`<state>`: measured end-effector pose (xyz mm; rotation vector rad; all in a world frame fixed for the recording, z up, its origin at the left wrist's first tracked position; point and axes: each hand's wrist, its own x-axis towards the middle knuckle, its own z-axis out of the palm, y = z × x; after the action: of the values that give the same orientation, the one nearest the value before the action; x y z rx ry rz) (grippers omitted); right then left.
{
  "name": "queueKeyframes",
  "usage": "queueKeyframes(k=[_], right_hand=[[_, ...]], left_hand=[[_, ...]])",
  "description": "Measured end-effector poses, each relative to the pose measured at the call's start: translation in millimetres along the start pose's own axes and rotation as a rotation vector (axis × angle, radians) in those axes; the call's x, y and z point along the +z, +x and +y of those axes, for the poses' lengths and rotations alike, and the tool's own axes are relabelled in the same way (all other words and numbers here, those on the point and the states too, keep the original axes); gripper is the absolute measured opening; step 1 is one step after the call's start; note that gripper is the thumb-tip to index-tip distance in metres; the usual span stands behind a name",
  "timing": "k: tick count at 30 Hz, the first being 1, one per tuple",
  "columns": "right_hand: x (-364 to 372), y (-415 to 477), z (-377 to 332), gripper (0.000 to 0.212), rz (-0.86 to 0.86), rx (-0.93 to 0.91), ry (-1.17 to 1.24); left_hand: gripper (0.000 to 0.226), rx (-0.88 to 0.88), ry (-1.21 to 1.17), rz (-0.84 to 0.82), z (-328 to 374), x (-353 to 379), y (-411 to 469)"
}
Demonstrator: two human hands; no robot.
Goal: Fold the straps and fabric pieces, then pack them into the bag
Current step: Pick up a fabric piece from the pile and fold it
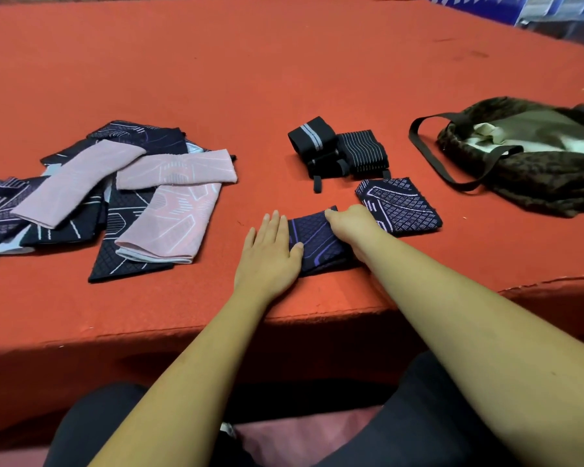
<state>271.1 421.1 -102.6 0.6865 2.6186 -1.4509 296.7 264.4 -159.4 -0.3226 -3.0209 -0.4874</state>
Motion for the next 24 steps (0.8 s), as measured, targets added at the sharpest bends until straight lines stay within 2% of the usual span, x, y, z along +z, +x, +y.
queueKeyframes(k=[1, 2, 4, 7, 8, 10, 11, 12, 14, 16, 19, 21, 24], right_hand=[[-1, -2, -3, 0.021, -0.014, -0.016, 0.032], [-2, -3, -6, 0.020, -0.025, -0.059, 0.075], [-6, -4, -9, 0.040, -0.063, -0.234, 0.102], [-21, -10, -15, 0.042, -0.197, -0.430, 0.255], [-29, -12, -18, 0.039, -0.254, -0.425, 0.361], [-47, -12, -21, 0.030, -0.351, -0.363, 0.565], [-56, -9, -20, 0.029, -0.378, -0.317, 0.633], [-65, -5, -19, 0.028, -0.372, -0.278, 0.667], [-83, 8, -11, 0.029, -0.270, -0.220, 0.651], [-99, 26, 1, 0.032, -0.139, -0.166, 0.596], [-119, 54, 19, 0.036, 0.031, -0.094, 0.493], [-131, 69, 29, 0.030, 0.126, -0.115, 0.403], [-138, 84, 43, 0.011, 0.245, -0.163, 0.218]], left_hand=[[0.065, 0.001, -0.020, 0.002, 0, 0, 0], [0.065, -0.001, -0.059, 0.020, -1, 0, 0], [0.063, -0.025, -0.219, 0.136, 0, 0, 0], [0.053, -0.157, -0.534, 0.388, 7, -9, 2], [0.052, -0.234, -0.719, 0.360, 12, -14, 7], [0.051, -0.342, -1.241, 0.146, 27, -24, 20], [0.051, -0.348, -1.427, 0.061, 34, -25, 27], [0.052, -0.331, -1.504, 0.026, 42, -25, 34], [0.047, -0.308, -1.496, 0.056, 60, -23, 47], [0.030, -0.301, -1.431, 0.090, 79, -21, 60], [0.033, -0.248, -1.308, 0.043, 104, -18, 82], [0.039, -0.213, -1.197, 0.007, 118, -13, 94], [0.033, -0.195, -0.978, -0.041, 130, -2, 108]])
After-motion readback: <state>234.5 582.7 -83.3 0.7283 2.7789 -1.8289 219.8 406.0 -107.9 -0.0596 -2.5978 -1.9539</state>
